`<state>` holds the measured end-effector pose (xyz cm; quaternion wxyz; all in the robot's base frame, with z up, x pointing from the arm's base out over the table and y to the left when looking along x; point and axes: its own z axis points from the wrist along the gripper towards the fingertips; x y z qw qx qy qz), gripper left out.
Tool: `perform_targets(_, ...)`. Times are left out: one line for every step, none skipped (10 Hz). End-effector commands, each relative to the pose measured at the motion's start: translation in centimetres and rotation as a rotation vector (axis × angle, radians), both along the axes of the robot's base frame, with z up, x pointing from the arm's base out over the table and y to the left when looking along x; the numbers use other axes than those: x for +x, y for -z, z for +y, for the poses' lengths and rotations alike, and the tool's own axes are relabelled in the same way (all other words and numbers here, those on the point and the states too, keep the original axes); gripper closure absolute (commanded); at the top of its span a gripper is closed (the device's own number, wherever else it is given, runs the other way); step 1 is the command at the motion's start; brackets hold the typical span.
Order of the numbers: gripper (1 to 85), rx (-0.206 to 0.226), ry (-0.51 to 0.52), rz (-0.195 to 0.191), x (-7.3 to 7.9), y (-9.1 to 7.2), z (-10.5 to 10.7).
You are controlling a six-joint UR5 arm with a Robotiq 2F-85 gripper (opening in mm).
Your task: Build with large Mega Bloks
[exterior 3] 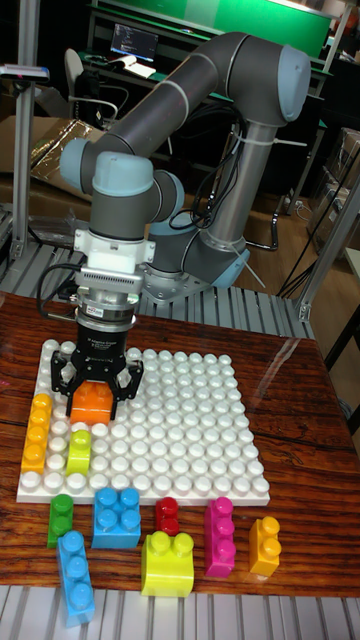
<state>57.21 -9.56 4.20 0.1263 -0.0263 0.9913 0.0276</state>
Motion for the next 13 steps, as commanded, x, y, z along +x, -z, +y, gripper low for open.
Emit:
perform_targets(70.0,0.036,-0.029,0.042,-1.11,-0.14,0.57)
perform_targets(66.7,0.026,-0.037,0.072,-1.6,-0.43,0.12)
perform_targets(64.3,0.027,-0.039,0.075,-1.51,-0.56,0.11)
perform_targets(58.3,0.032,-0.048,0.077,-1.55,-0.59,0.27)
perform_targets(55.0,0.034,-0.058,0.083,-1.65,-0.65,0.41)
perform_targets(52.3,0.03,-0.071,0.086,-1.73,-0.64,0.4)
perform_targets(51.7,0.029,-0.079,0.087,-1.74,-0.64,0.41)
perform_targets(50.3,0.022,-0.091,0.088,-1.78,-0.61,0.3)
perform_targets(48.0,0.018,-0.1,0.087,-1.77,-0.56,0.25)
perform_targets(46.3,0.014,-0.104,0.082,-1.63,-0.45,0.19)
perform_targets(46.0,0.01,-0.108,0.078,-1.51,-0.39,0.17)
perform_targets(44.0,0.004,-0.112,0.078,-1.48,-0.35,0.16)
perform_targets(42.3,0.005,-0.117,0.079,-1.48,-0.35,0.27)
